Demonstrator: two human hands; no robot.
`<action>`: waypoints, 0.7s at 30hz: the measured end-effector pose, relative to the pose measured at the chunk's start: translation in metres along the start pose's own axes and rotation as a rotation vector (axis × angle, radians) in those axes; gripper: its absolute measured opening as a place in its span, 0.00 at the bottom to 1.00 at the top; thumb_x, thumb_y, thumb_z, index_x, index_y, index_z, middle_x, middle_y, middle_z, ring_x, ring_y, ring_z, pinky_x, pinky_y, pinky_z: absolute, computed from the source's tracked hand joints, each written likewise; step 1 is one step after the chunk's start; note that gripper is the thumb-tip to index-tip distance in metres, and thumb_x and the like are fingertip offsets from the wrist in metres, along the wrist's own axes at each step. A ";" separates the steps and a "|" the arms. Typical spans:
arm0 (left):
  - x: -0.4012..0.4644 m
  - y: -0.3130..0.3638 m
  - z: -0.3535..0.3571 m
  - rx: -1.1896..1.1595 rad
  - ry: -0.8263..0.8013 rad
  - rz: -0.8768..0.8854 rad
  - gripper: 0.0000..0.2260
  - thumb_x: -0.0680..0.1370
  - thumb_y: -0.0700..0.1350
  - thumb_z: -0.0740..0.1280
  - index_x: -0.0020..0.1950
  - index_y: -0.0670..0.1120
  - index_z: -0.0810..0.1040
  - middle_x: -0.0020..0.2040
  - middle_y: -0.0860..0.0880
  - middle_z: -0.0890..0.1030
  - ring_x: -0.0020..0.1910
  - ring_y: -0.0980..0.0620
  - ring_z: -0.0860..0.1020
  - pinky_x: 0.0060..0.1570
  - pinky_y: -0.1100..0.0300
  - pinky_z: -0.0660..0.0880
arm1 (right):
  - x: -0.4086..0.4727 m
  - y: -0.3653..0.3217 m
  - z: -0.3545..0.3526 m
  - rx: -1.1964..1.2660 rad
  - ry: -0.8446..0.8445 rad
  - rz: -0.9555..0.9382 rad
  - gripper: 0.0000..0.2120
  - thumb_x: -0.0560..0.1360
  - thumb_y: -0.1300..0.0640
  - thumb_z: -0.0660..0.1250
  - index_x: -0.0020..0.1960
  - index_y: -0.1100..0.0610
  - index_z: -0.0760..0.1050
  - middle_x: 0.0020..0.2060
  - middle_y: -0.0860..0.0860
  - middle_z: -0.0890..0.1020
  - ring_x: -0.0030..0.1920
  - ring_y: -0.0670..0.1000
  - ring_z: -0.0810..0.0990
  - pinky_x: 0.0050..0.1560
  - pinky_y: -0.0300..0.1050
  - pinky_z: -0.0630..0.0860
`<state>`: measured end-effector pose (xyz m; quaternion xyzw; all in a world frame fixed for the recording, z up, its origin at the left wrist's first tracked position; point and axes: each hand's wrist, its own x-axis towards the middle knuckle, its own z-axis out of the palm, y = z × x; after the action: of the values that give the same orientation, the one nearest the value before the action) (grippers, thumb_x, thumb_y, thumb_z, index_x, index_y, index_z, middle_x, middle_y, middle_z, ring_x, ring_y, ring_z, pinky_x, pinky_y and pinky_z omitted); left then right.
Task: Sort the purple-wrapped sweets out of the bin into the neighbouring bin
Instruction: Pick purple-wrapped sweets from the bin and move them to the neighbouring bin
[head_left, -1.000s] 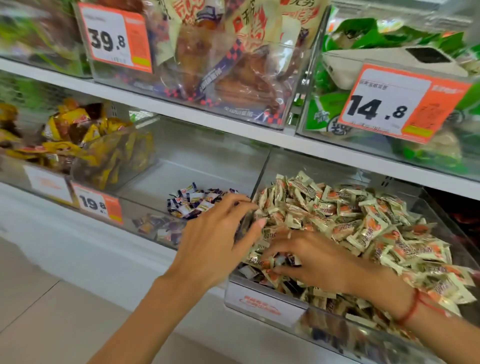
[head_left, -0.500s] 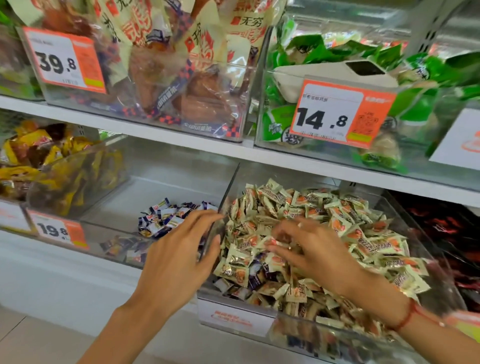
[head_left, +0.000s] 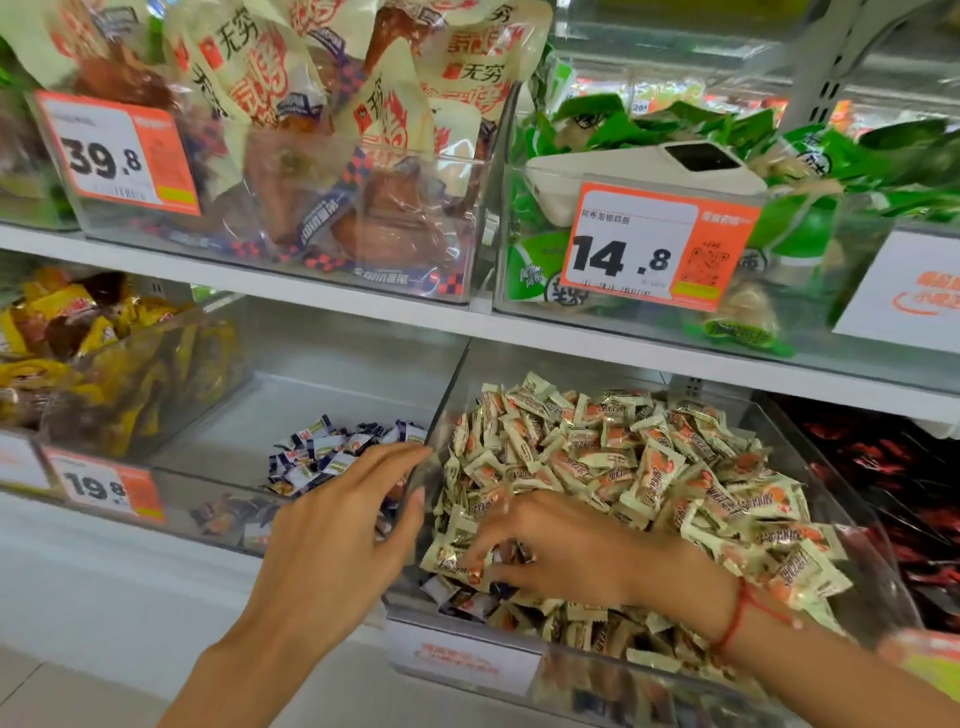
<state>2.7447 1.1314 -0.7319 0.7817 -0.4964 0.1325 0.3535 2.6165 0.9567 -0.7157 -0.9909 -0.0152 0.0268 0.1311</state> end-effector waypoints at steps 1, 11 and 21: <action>0.000 0.000 0.000 -0.008 -0.009 -0.006 0.14 0.77 0.48 0.67 0.62 0.56 0.77 0.58 0.64 0.77 0.24 0.69 0.70 0.25 0.73 0.67 | 0.007 -0.001 0.008 0.017 -0.090 -0.009 0.16 0.77 0.56 0.67 0.64 0.49 0.76 0.60 0.47 0.79 0.56 0.46 0.77 0.58 0.45 0.74; 0.000 -0.001 -0.003 0.011 -0.009 -0.041 0.15 0.76 0.48 0.68 0.63 0.58 0.76 0.53 0.62 0.79 0.29 0.59 0.75 0.30 0.60 0.74 | 0.041 0.005 0.029 -0.157 -0.410 -0.136 0.27 0.75 0.61 0.68 0.72 0.53 0.67 0.66 0.55 0.68 0.64 0.54 0.67 0.57 0.40 0.65; -0.002 -0.002 -0.002 0.032 -0.007 -0.033 0.16 0.77 0.50 0.66 0.65 0.58 0.75 0.53 0.61 0.79 0.32 0.59 0.76 0.31 0.59 0.75 | 0.030 0.002 0.032 -0.201 -0.231 -0.106 0.16 0.75 0.57 0.68 0.62 0.55 0.74 0.57 0.56 0.74 0.54 0.56 0.74 0.49 0.49 0.72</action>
<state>2.7459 1.1349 -0.7326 0.7959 -0.4823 0.1319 0.3413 2.6449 0.9639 -0.7486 -0.9872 -0.0849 0.1318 0.0297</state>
